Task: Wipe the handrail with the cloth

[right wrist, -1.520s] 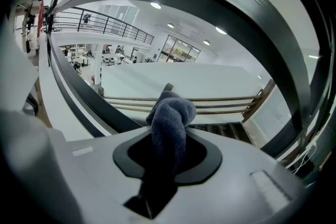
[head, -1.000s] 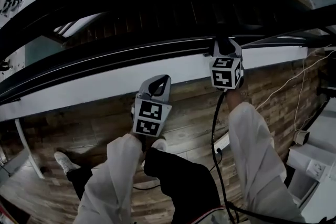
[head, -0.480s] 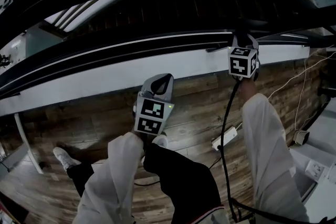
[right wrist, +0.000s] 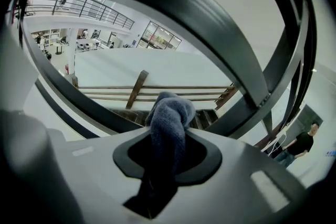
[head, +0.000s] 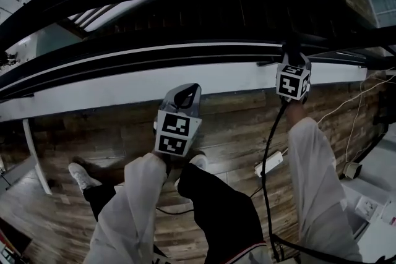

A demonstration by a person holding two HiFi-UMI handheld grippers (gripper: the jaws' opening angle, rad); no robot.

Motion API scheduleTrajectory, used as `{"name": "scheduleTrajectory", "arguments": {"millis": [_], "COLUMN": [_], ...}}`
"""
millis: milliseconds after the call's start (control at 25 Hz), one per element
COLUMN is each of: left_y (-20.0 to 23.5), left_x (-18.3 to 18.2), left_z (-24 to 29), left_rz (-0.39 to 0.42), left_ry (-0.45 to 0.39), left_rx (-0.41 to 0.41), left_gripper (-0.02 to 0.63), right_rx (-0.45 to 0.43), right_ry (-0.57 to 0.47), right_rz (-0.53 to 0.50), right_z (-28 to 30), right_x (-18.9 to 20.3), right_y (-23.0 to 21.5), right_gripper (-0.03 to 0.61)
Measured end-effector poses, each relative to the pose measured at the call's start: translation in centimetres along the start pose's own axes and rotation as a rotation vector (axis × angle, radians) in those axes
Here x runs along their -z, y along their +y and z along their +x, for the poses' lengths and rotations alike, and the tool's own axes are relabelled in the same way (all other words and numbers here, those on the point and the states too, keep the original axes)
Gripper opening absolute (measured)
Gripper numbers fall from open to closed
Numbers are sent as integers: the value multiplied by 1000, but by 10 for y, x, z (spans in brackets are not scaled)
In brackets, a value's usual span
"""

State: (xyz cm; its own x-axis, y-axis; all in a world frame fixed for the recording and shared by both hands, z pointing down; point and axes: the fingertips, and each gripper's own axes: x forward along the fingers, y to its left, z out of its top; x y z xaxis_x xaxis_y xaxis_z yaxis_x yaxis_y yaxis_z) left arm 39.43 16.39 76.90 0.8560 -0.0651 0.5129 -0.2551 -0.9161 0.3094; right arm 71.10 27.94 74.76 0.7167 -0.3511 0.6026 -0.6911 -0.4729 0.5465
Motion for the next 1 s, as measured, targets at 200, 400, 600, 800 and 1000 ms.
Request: {"name": "scheduleTrajectory", "arguments": {"millis": [200, 400, 600, 800, 1000], "left_y": [23, 55, 112, 173, 238], "left_x": [-11, -20, -17, -10, 3], "left_z": [-50, -108, -180, -248, -316], "left_rz": [-2, -3, -20, -39, -74], "left_ry": [-14, -21, -23, -20, -24], "left_rx": [-19, -56, -127, -200, -277], "left_gripper": [2, 3, 3, 3, 3], "right_rx": [-51, -123, -199, -288, -384], "right_ry": [-23, -78, -123, -159, -186], "right_rz": [38, 4, 41, 38, -1], "right_z": [-52, -106, -161, -209, -256], "right_x": [-23, -69, -119, -165, -201], "right_y": [49, 111, 190, 281, 381], "right_gripper": [91, 91, 89, 89, 89]}}
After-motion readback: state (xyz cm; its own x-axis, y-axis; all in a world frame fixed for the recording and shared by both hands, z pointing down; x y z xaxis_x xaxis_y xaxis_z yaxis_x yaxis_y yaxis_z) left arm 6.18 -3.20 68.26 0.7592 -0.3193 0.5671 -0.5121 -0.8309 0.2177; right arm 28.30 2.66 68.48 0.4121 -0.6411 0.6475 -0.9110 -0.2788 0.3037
